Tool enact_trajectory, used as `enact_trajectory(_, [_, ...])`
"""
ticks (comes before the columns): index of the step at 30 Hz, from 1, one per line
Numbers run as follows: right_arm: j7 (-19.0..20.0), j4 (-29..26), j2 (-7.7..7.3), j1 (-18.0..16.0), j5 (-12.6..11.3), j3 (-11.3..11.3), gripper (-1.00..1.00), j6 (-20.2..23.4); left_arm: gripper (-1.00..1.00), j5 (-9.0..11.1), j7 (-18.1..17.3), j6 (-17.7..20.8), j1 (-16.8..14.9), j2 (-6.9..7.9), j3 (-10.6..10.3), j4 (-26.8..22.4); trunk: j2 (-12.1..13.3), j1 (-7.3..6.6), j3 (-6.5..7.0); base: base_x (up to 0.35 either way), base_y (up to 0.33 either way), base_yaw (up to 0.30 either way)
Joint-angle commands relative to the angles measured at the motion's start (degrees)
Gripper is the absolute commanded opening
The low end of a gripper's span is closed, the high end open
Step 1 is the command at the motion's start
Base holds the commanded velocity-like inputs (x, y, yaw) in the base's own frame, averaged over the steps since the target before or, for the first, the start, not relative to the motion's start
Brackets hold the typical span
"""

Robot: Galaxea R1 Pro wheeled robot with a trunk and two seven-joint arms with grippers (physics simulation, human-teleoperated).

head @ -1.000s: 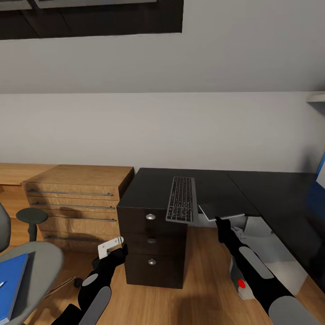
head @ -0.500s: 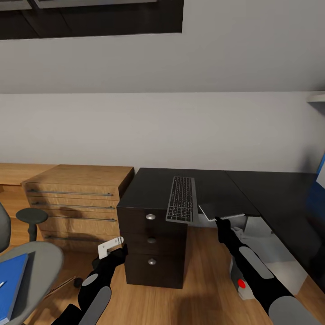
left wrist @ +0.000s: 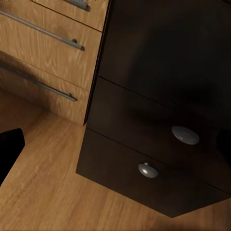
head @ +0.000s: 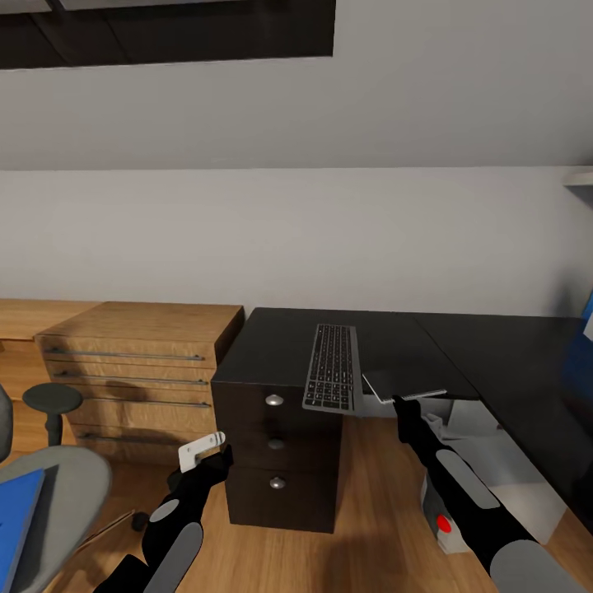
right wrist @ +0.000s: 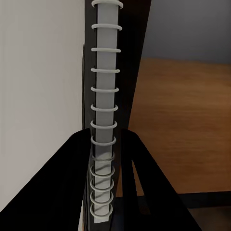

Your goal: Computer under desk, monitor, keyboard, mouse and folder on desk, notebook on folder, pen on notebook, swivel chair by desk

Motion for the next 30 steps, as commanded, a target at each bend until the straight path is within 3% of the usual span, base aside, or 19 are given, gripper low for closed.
enact_trajectory(1, [0.03, 0.48, -0.07, -0.02, -0.7, 0.23, -1.0, -0.03, 1.0, 0.28, 0.44, 0.17, -0.06, 0.05, -0.13, -0.08, -0.02, 0.0, -0.07, 0.007, 0.0, 0.0])
enact_trajectory(30, [-0.03, 0.39, -0.07, -0.02, -0.67, 0.23, -1.0, -0.03, 1.0, 0.38, 0.41, 0.17, -0.06, 0.03, -0.16, -0.08, -0.02, 0.0, -0.07, 0.001, 0.0, 0.0])
